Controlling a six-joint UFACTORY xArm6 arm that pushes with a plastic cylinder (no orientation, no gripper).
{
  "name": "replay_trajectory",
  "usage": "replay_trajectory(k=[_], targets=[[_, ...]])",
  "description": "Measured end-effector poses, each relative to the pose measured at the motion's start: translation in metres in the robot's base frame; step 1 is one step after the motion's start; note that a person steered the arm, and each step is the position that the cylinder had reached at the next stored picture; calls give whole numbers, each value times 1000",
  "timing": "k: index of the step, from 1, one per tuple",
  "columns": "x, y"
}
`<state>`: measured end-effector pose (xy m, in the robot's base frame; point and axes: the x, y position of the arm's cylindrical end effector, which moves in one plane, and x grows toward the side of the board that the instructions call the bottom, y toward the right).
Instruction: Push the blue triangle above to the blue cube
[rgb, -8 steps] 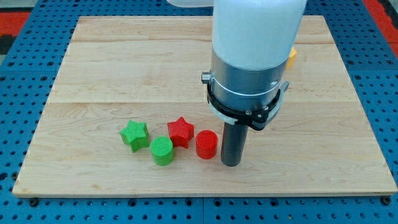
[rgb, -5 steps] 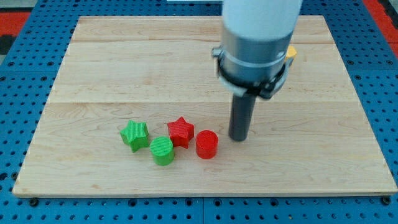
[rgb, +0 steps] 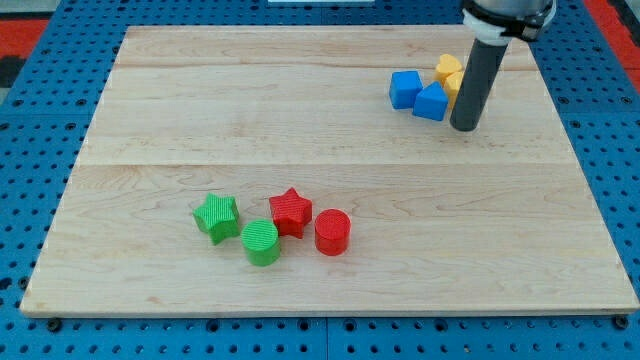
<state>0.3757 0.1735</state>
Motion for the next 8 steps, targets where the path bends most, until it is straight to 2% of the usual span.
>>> replay_trajectory(k=[1, 2, 3, 4, 5, 6, 7, 8], targets=[[-16, -44], [-37, -125], [-53, -115], [-53, -186], [-87, -174], [-152, -122], [-160, -71], [-142, -89]])
